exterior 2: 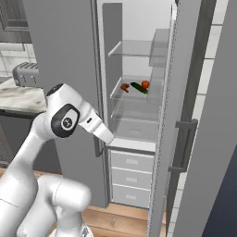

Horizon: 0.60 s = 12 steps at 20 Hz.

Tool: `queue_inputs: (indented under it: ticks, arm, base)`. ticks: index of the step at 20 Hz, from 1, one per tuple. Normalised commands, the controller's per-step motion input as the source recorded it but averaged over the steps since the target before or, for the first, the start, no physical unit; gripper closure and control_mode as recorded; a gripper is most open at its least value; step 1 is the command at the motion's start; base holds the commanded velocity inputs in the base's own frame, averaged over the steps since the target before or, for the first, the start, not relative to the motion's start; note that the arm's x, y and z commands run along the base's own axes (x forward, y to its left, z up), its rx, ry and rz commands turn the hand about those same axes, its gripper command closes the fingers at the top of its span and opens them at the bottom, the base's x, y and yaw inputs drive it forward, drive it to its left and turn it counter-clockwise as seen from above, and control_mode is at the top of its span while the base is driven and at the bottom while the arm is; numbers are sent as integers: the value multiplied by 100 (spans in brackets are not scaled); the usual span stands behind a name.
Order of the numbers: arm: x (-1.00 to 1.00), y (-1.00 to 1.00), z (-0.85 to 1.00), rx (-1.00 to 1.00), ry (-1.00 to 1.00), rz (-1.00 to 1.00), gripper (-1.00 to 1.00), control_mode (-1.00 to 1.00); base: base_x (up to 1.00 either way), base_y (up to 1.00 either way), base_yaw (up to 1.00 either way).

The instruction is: Open the fridge, remove the apple, cucumber, and chicken drumstick, and place them on any counter.

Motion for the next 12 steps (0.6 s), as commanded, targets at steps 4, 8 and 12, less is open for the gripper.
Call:
queue_inputs:
  ticks: [4, 8, 12]
  arm:
    - [2, 48, 1, 22, -31, 29, 100, -100]
    - [17, 37, 5, 21, -6, 40, 100, -100]
    - [1, 42, 9, 8, -5, 35, 100, -100]
  base:
    - [0, 0, 0]
    - [0, 0, 0]
    - [0, 0, 0]
